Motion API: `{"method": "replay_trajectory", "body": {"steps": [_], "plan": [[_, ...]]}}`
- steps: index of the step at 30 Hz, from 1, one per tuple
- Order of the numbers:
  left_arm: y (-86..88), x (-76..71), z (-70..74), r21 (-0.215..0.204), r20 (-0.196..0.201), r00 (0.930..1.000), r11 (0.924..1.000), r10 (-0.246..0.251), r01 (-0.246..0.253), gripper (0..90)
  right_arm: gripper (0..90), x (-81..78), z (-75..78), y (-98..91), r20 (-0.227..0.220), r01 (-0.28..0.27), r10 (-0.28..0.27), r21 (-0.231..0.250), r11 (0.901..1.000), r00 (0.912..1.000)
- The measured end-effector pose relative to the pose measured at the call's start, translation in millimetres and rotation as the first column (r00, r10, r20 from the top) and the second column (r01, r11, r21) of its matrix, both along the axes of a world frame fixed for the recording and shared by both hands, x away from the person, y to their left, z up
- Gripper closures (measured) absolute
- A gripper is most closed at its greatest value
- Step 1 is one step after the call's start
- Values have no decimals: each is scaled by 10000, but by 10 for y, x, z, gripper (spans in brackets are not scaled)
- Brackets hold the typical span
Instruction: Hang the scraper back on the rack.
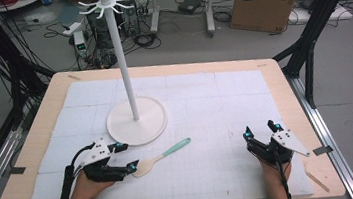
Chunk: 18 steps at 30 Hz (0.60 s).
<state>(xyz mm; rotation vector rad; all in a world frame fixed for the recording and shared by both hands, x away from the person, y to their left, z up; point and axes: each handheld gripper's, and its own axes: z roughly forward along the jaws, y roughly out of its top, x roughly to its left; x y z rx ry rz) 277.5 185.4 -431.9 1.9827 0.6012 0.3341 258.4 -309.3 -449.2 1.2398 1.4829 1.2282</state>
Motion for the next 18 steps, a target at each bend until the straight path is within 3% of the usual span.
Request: {"method": "replay_trajectory", "body": {"steps": [4,9,18], "plan": [[-95,24,83,686,-456,9989,9975,-126,158,325,190,-1,0,0,8,-7,7,-33,10000,10000],[-201,28,172,1098,-360,9992,9937,-199,237,329,190,-3,0,2,20,16,-16,-50,10000,10000],[-297,61,243,1673,-644,9974,9850,-326,430,338,190,-2,-1,2,29,20,-20,-72,10000,10000]]}}
